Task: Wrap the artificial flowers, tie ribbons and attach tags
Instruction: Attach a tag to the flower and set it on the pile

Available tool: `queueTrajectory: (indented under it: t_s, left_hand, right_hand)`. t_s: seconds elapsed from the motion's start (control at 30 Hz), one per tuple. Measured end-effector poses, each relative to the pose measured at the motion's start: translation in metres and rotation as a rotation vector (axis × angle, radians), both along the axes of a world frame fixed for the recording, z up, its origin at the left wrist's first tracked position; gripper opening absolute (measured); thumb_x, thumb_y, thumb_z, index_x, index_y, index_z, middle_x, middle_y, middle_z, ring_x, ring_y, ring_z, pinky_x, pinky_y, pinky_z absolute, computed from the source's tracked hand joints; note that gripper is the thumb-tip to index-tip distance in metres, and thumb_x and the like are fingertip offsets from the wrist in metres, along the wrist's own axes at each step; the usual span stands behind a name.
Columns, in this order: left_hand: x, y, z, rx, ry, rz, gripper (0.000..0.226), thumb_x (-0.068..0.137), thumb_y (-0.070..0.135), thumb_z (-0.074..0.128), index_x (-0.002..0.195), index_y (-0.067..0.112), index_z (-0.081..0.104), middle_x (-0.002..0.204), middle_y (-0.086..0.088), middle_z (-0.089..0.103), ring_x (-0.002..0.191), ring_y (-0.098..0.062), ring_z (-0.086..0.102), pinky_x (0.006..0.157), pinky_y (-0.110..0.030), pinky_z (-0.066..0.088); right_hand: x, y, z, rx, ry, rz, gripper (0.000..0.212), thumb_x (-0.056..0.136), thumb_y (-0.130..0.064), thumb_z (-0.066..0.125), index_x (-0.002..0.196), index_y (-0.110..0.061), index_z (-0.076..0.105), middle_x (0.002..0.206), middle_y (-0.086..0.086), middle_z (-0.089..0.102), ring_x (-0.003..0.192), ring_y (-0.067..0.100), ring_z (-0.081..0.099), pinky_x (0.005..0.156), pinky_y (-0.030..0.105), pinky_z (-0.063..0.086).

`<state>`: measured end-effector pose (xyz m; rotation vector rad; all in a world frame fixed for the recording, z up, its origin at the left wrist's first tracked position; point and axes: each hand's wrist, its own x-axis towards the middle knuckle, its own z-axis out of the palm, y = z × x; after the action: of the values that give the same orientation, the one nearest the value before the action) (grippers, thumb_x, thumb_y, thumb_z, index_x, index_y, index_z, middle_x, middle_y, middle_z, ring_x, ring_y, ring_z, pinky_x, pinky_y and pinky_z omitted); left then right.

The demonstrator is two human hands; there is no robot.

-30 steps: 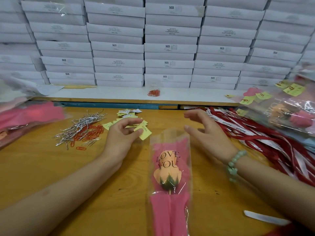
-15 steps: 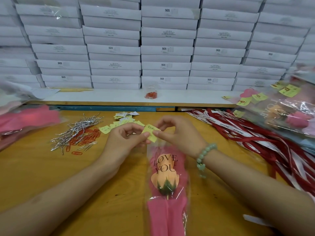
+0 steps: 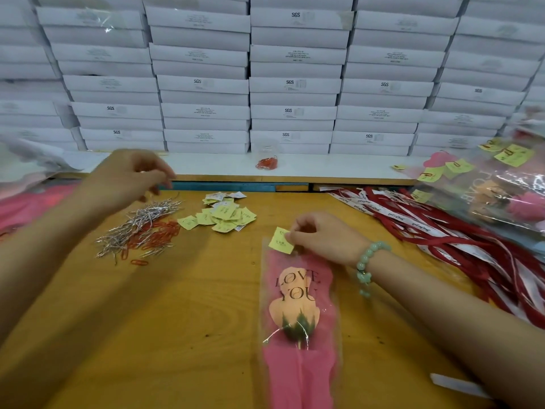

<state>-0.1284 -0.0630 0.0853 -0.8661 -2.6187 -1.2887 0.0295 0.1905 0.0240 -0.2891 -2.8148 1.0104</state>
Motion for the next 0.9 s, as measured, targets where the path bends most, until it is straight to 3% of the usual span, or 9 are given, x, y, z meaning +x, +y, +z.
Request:
queueTrajectory:
  t_s: [0.17, 0.3, 0.5, 0.63, 0.77, 0.9]
  left_hand:
    - [-0.015, -0.022, -0.008, -0.614, -0.023, -0.093, 0.007, 0.089, 0.017, 0.068, 0.082, 0.018, 0.07, 0.081, -0.002, 0.07, 0.069, -0.014, 0.063, 0.055, -0.022, 0.044]
    - [-0.015, -0.021, -0.013, -0.871, -0.012, -0.128, 0.009, 0.086, 0.02, 0.072, 0.078, 0.022, 0.07, 0.072, 0.007, 0.07, 0.06, -0.001, 0.063, 0.057, -0.016, 0.044]
    - [-0.014, -0.016, -0.019, -0.792, 0.056, -0.106, 0.008, 0.083, 0.017, 0.075, 0.081, 0.024, 0.071, 0.084, 0.008, 0.069, 0.068, -0.003, 0.062, 0.057, -0.012, 0.044]
    - [-0.018, -0.012, -0.032, -0.692, 0.177, -0.018, 0.014, 0.081, 0.018, 0.076, 0.078, 0.025, 0.066, 0.088, 0.005, 0.065, 0.08, -0.01, 0.059, 0.07, -0.027, 0.048]
    - [-0.017, -0.008, -0.04, -0.73, 0.135, -0.03, 0.013, 0.079, 0.02, 0.079, 0.078, 0.024, 0.067, 0.084, 0.005, 0.066, 0.079, -0.012, 0.061, 0.075, -0.033, 0.053]
    - [-0.019, -0.006, -0.044, -0.733, 0.177, -0.003, 0.018, 0.081, 0.008, 0.073, 0.074, 0.023, 0.065, 0.084, 0.001, 0.066, 0.079, -0.014, 0.061, 0.075, -0.033, 0.054]
  right_hand:
    - [-0.001, 0.004, -0.004, -0.13, 0.061, 0.031, 0.009, 0.087, -0.02, 0.069, 0.081, -0.017, 0.063, 0.074, -0.006, 0.067, 0.058, -0.008, 0.059, 0.053, 0.005, 0.042]
    - [-0.001, 0.007, -0.008, -0.31, 0.132, 0.039, 0.012, 0.084, -0.014, 0.072, 0.091, -0.018, 0.064, 0.083, 0.004, 0.073, 0.073, 0.009, 0.068, 0.062, 0.011, 0.05]
    - [0.0, 0.007, -0.021, -0.435, 0.191, 0.061, 0.011, 0.085, -0.012, 0.072, 0.094, -0.015, 0.068, 0.085, 0.008, 0.071, 0.074, 0.006, 0.064, 0.07, 0.016, 0.051]
    - [-0.001, 0.007, -0.023, -0.445, 0.179, 0.073, 0.009, 0.085, -0.012, 0.071, 0.092, -0.015, 0.068, 0.088, 0.01, 0.07, 0.08, 0.013, 0.063, 0.077, 0.024, 0.051]
    - [-0.002, 0.008, -0.025, -0.44, 0.176, 0.077, 0.01, 0.084, -0.012, 0.072, 0.092, -0.017, 0.068, 0.084, 0.004, 0.07, 0.08, 0.011, 0.064, 0.078, 0.024, 0.052]
    - [-0.003, 0.009, -0.026, -0.434, 0.175, 0.084, 0.01, 0.084, -0.013, 0.072, 0.093, -0.015, 0.068, 0.08, -0.001, 0.07, 0.077, 0.008, 0.065, 0.075, 0.022, 0.051]
